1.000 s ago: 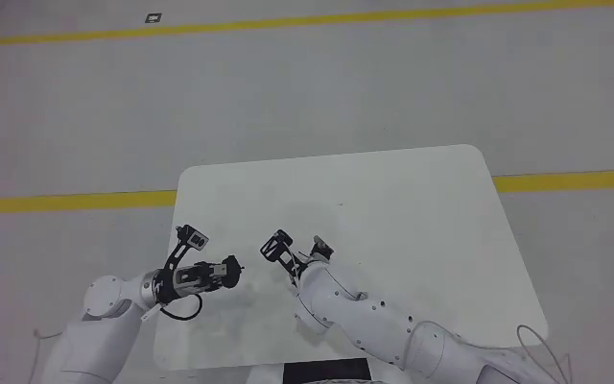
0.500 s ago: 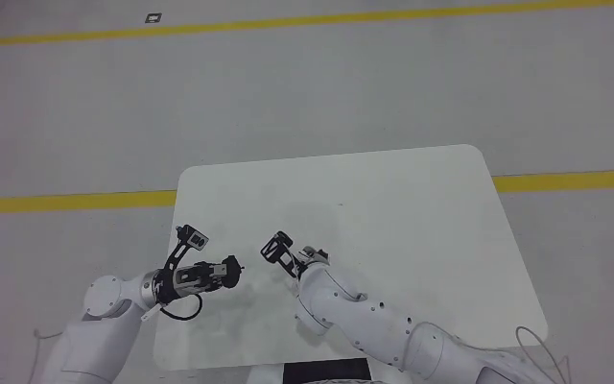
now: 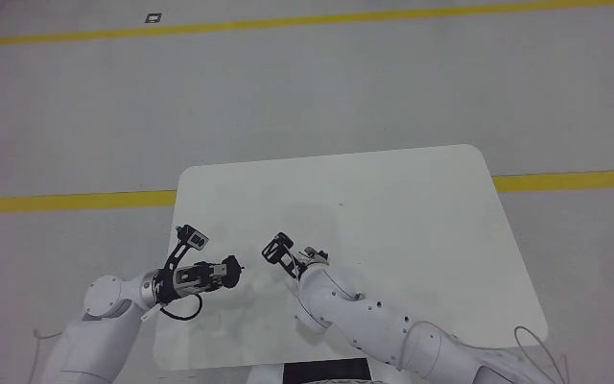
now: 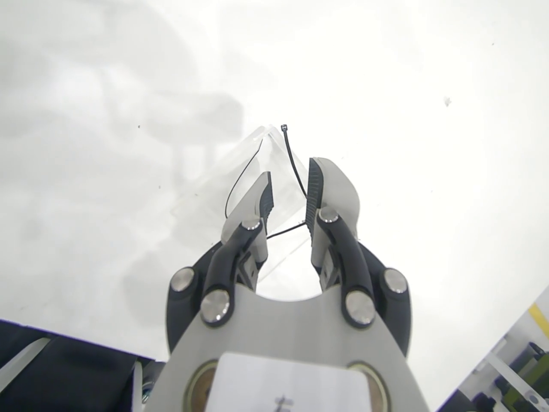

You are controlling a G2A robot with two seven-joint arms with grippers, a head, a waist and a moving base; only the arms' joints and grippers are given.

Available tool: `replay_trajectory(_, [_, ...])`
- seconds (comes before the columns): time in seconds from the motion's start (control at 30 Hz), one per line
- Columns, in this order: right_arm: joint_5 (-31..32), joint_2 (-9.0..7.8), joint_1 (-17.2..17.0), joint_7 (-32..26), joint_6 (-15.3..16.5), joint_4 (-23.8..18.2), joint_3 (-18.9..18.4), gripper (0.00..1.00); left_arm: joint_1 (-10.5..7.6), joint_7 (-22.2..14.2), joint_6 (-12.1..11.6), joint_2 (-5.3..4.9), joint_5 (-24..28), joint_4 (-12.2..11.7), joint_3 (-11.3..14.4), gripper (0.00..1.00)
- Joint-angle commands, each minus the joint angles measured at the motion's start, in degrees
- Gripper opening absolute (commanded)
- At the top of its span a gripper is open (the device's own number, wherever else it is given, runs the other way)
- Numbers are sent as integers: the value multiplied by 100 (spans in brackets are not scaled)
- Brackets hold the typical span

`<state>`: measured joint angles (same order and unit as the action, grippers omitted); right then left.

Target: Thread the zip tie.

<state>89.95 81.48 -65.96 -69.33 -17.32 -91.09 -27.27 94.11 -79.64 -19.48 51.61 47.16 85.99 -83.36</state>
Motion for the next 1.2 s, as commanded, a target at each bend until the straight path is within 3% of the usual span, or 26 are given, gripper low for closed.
replay_trajectory(0.0, [0, 6, 34, 0, -17, 45, 27, 23, 0, 0, 0, 0, 0, 0, 0, 0])
replay_trajectory(0.27, [0, 28, 256, -35, -213, 241, 270, 23, 0, 0, 0, 0, 0, 0, 0, 0])
replay_trajectory(0.6, [0, 68, 682, -210, -216, 473, 721, 26, 0, 0, 0, 0, 0, 0, 0, 0])
replay_trajectory(1.17, [0, 275, 859, -242, -216, 852, 975, 24, 0, 0, 0, 0, 0, 0, 0, 0])
